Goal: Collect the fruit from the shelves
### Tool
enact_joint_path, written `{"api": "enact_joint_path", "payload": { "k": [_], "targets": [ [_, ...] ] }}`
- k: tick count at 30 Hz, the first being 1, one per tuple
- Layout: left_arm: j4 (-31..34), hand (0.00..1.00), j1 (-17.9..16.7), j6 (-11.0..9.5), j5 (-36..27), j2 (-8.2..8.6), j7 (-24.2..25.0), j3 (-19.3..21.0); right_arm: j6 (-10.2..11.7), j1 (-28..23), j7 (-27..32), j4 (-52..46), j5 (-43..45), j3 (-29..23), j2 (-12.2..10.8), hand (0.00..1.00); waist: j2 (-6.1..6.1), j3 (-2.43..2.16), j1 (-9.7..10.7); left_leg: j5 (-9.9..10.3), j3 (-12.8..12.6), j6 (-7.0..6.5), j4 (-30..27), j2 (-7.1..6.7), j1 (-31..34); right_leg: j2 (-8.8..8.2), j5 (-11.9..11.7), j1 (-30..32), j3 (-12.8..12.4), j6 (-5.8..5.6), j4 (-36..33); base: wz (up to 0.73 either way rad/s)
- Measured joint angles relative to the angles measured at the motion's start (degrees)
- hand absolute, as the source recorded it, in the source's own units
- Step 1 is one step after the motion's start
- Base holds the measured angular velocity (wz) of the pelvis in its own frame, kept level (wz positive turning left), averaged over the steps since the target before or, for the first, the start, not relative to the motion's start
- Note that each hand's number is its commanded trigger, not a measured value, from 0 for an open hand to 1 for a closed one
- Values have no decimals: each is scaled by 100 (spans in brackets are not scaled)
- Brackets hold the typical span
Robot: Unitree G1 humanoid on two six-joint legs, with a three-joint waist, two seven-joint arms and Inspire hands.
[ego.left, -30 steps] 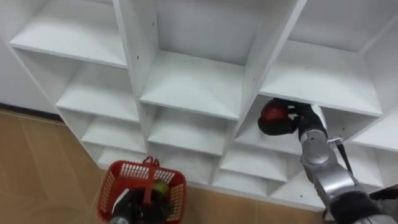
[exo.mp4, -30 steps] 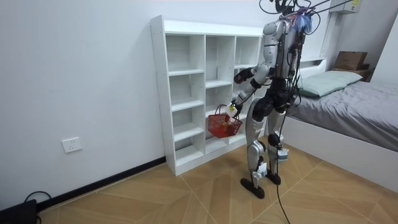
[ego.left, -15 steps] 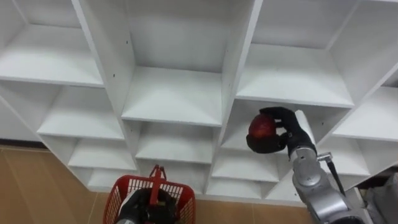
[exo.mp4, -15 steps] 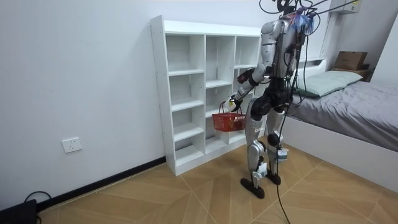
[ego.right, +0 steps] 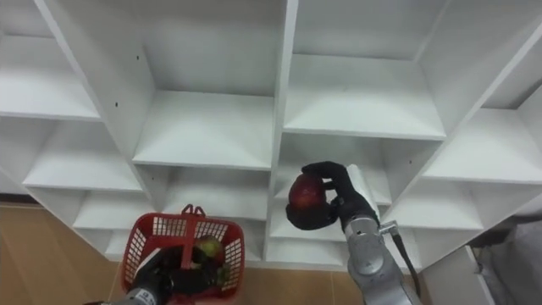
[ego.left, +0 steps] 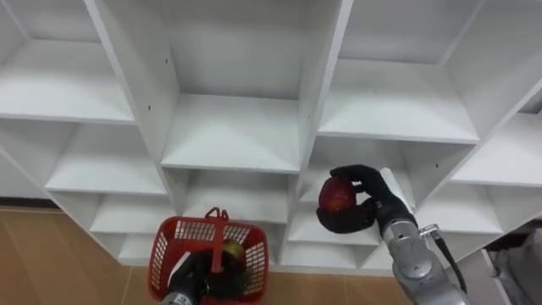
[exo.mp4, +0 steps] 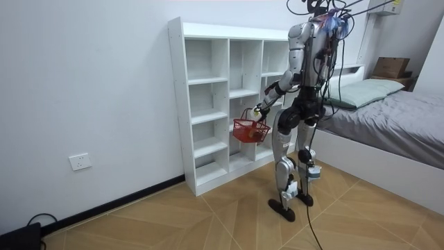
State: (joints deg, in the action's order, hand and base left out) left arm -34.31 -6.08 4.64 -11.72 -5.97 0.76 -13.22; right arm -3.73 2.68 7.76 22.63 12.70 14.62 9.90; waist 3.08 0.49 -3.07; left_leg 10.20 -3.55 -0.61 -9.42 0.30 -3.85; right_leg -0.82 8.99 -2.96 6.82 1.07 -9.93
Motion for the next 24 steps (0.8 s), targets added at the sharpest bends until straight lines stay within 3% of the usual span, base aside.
{"api": "enact_joint_path", "payload": {
  "k": [5,12,24],
  "targets": [
    [2,100,0,0,-53,46,3,0,10,-190,-123,-125,101,1,-121,100,-20,-11,40,0,-104,0,-1,13,-106,-5,1,-95,-65,-1,17,-7],
    [10,100,4,-8,-406,121,-12,-21,10,-228,-368,-125,66,18,-259,100,-57,12,145,9,-112,-7,5,19,-155,-4,1,-129,-80,-2,7,-1],
    [9,100,16,-8,-437,146,-9,-284,-8,-227,-886,-124,385,461,-279,100,-89,33,135,14,-107,-10,10,16,-89,-8,3,-79,-82,-5,16,0]
  ]
}}
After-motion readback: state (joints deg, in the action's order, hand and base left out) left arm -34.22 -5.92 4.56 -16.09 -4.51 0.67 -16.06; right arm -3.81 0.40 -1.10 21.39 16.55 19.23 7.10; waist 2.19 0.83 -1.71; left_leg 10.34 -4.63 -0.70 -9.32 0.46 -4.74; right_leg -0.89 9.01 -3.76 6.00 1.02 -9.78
